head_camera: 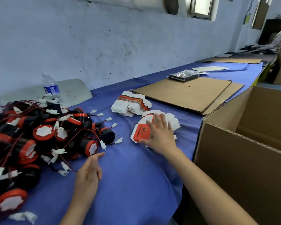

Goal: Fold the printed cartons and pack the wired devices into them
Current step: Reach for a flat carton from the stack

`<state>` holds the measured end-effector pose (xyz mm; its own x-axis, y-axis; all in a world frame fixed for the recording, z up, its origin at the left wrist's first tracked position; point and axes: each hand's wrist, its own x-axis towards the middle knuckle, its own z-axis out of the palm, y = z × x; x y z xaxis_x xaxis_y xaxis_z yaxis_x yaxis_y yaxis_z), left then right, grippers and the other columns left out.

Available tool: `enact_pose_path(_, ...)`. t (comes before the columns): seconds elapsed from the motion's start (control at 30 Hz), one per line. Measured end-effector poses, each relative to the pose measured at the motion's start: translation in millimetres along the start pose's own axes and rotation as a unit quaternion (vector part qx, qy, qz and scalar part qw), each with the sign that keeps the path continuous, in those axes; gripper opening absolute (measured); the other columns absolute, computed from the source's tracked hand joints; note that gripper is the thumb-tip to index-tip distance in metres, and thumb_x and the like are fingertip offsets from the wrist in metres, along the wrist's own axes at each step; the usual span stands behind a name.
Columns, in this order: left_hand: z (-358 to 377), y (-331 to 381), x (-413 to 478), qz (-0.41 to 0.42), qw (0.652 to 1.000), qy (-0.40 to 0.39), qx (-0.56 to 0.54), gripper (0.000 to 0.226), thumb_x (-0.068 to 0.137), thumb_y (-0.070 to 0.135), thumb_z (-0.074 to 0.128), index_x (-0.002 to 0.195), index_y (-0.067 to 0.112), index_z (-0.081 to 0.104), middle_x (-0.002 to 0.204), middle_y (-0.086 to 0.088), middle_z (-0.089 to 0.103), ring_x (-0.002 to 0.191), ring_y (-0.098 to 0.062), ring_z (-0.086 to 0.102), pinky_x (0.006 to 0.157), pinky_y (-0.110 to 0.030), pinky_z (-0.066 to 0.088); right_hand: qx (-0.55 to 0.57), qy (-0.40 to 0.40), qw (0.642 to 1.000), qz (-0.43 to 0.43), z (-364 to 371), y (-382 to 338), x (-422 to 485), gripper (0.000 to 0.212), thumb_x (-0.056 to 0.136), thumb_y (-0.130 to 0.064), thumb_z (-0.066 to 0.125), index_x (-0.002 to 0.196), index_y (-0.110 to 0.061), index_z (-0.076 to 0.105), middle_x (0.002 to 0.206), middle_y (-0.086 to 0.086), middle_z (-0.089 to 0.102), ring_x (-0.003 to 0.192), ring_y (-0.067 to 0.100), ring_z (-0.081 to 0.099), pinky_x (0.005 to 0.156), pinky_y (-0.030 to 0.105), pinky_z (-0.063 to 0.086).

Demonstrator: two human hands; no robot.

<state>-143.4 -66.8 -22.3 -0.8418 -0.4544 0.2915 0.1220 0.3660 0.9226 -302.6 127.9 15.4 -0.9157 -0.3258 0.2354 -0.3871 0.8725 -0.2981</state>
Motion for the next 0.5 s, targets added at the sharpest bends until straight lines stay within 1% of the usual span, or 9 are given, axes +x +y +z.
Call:
enact_pose_path(0.03, -1.1, -1.0, -0.2, 0.0, 1.0, 0.001, -0.002, 0.043, 0.093, 0.05, 0.03, 0.104, 0.029, 0.065, 0.05, 0.004, 0.039, 0.046, -0.005, 0.032, 0.044, -0.016, 0.028, -0.037, -0.058, 0.998, -0.001, 15.1, 4.5, 0.6, 0.08, 0.086, -0.059, 0.055, 0.152, -0.03, 0.02, 0.162, 0.005, -0.009, 0.147, 0.023, -0.016, 0.117, 0.046, -0.009)
enact_pose_path(0.07, -1.5, -1.7, -0.3, 0.0, 1.0, 0.001, -0.003, 0.042, 0.093, 0.05, 0.03, 0.105, 0.03, 0.065, 0.051, 0.003, 0.039, 0.046, -0.006, 0.032, 0.044, -0.016, 0.027, -0.057, -0.074, 0.996, -0.011, 24.9, 9.5, 0.6, 0.078, 0.089, -0.06, 0.05, 0.153, -0.032, 0.016, 0.162, 0.005, -0.008, 0.148, 0.023, -0.014, 0.117, 0.045, -0.01)
enact_pose_path(0.1, -2.4, -2.6, 0.0, 0.0, 1.0, -0.001, -0.001, 0.042, 0.093, 0.05, 0.03, 0.105, 0.031, 0.066, 0.051, 0.003, 0.039, 0.047, -0.007, 0.032, 0.043, -0.016, 0.027, -0.058, -0.061, 0.996, -0.023, 29.1, 12.6, 1.3, 0.072, 0.092, -0.057, 0.047, 0.153, -0.032, 0.017, 0.163, 0.004, -0.003, 0.149, 0.023, -0.008, 0.118, 0.043, -0.007)
enact_pose_path(0.17, -2.1, -2.9, 1.0, 0.004, 1.0, -0.006, 0.001, 0.041, 0.094, 0.05, 0.03, 0.104, 0.032, 0.066, 0.051, 0.003, 0.038, 0.047, -0.007, 0.032, 0.043, -0.016, 0.027, -0.051, -0.047, 0.997, -0.035, 24.3, 17.2, 3.7, 0.061, 0.097, -0.045, 0.045, 0.152, -0.03, 0.024, 0.162, 0.004, 0.008, 0.149, 0.022, 0.004, 0.118, 0.039, 0.004)
enact_pose_path(0.23, -1.4, -4.3, 1.9, 0.004, 1.0, -0.006, 0.002, 0.04, 0.094, 0.049, 0.031, 0.102, 0.031, 0.066, 0.051, 0.004, 0.038, 0.047, -0.006, 0.032, 0.043, -0.016, 0.027, -0.075, -0.094, 0.992, -0.049, 12.5, 18.2, 7.2, 0.059, 0.098, -0.035, 0.045, 0.152, -0.027, 0.022, 0.162, 0.006, 0.009, 0.149, 0.024, 0.01, 0.117, 0.04, 0.018)
enact_pose_path(0.3, -0.9, -5.5, 3.1, 0.002, 1.0, -0.009, 0.0, 0.041, 0.094, 0.049, 0.031, 0.102, 0.03, 0.065, 0.051, 0.004, 0.038, 0.046, -0.005, 0.033, 0.044, -0.014, 0.028, -0.142, -0.149, 0.976, -0.067, 0.7, 14.5, 8.6, 0.062, 0.098, -0.025, 0.047, 0.153, -0.022, 0.02, 0.161, 0.01, 0.014, 0.146, 0.027, 0.02, 0.11, 0.042, 0.034)
enact_pose_path(0.33, -0.6, -6.0, 3.5, 0.001, 1.0, -0.01, 0.0, 0.041, 0.094, 0.049, 0.031, 0.102, 0.03, 0.065, 0.051, 0.004, 0.039, 0.046, -0.005, 0.033, 0.044, -0.014, 0.029, -0.181, -0.16, 0.967, -0.083, -4.9, 11.4, 9.1, 0.059, 0.097, -0.021, 0.048, 0.151, -0.019, 0.026, 0.157, 0.014, 0.024, 0.141, 0.03, 0.031, 0.104, 0.041, 0.04)
enact_pose_path(0.4, -0.5, -6.8, 3.7, -0.001, 1.0, -0.01, -0.004, 0.041, 0.094, 0.05, 0.031, 0.103, 0.03, 0.066, 0.051, 0.005, 0.039, 0.046, -0.005, 0.034, 0.045, -0.013, 0.029, -0.245, -0.173, 0.947, -0.116, -17.2, 4.5, 13.1, 0.045, 0.094, -0.015, 0.051, 0.139, -0.014, 0.044, 0.138, 0.015, 0.049, 0.121, 0.033, 0.052, 0.091, 0.037, 0.045)
enact_pose_path(0.5, 0.0, -6.6, 3.6, -0.001, 1.0, -0.006, -0.008, 0.042, 0.092, 0.052, 0.031, 0.102, 0.031, 0.066, 0.051, 0.005, 0.04, 0.047, -0.005, 0.034, 0.046, -0.014, 0.029, -0.266, -0.225, 0.929, -0.127, -35.5, -3.6, 22.3, 0.031, 0.092, -0.01, 0.051, 0.122, -0.01, 0.058, 0.118, 0.012, 0.061, 0.105, 0.03, 0.059, 0.081, 0.034, 0.047)
